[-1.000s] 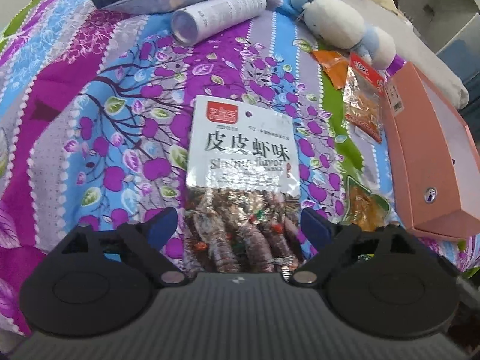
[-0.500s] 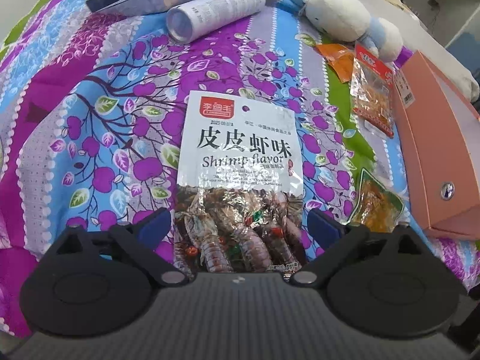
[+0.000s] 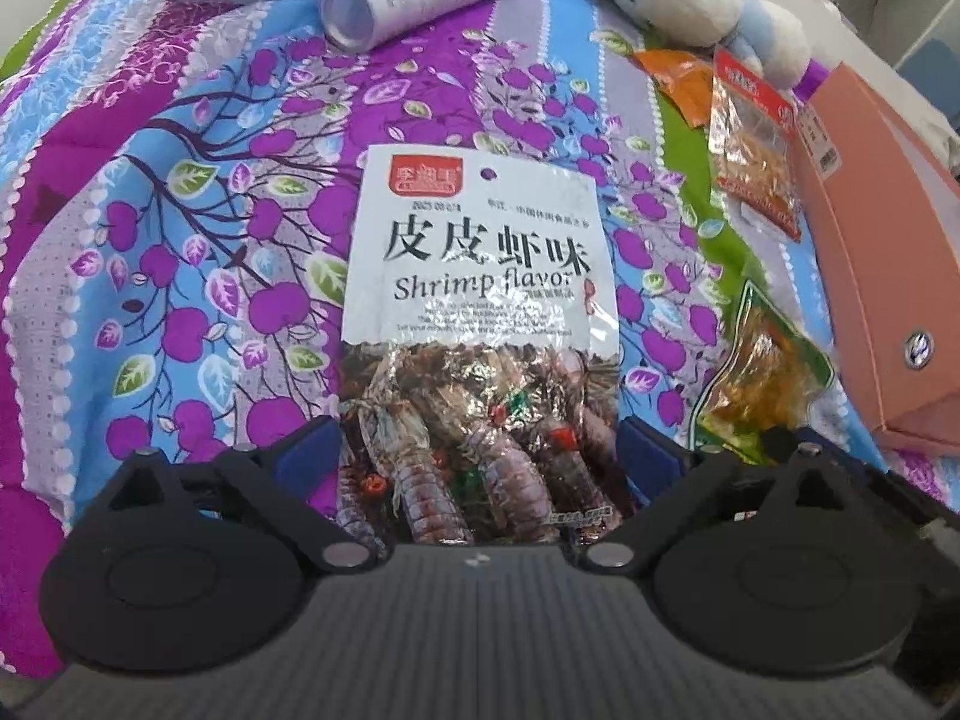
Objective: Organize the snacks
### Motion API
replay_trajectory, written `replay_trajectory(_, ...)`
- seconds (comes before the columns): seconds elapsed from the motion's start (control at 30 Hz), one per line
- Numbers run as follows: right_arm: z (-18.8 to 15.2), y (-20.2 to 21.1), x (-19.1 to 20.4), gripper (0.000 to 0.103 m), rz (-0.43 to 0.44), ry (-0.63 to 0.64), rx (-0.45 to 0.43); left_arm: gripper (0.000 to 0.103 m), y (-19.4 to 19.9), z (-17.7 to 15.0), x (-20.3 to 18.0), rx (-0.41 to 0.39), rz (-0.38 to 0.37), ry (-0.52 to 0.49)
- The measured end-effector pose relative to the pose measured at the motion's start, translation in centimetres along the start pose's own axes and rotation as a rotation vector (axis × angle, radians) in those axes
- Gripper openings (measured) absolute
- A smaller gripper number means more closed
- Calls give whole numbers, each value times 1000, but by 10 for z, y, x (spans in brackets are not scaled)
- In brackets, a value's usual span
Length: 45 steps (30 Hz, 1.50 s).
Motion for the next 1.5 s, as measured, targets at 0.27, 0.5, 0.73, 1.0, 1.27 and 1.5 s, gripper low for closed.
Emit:
replay_trajectory(0.27, 2, 12, -6, 3, 58, -82, -16, 101, -13, -6, -5, 6, 42, -65)
replay_trajectory(0.5, 1, 19, -16, 21, 69, -170, -47, 84, -9, -6, -1, -40, 80, -76)
replay_trajectory(0.73, -3, 9, -6, 86, 47, -203, -35, 57, 11, -1, 13, -89, 8, -18)
replay_trajectory(1.0, 4, -11, 7, 90, -83, -246, 25, 47, 14, 0, 28, -101, -62, 55)
replay_trajectory(1.27, 14, -36, 32, 103, -166, -104, 51, 46, 13, -1, 33, -102, -109, 92)
replay_trajectory(1.5, 17, -39, 29, 93, -132, -109, 56, 46, 13, -2, 35, -105, -131, 110)
Point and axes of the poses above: each gripper's, at about its wrist camera, not at the fingertips, and y roughly against the way its jaws point, x to its left, z to its top, the point moved 9 cm from there along -y, roughly the way its jaws point, and after that the axes turned 9 degrees about y, right-handed, at the moved point
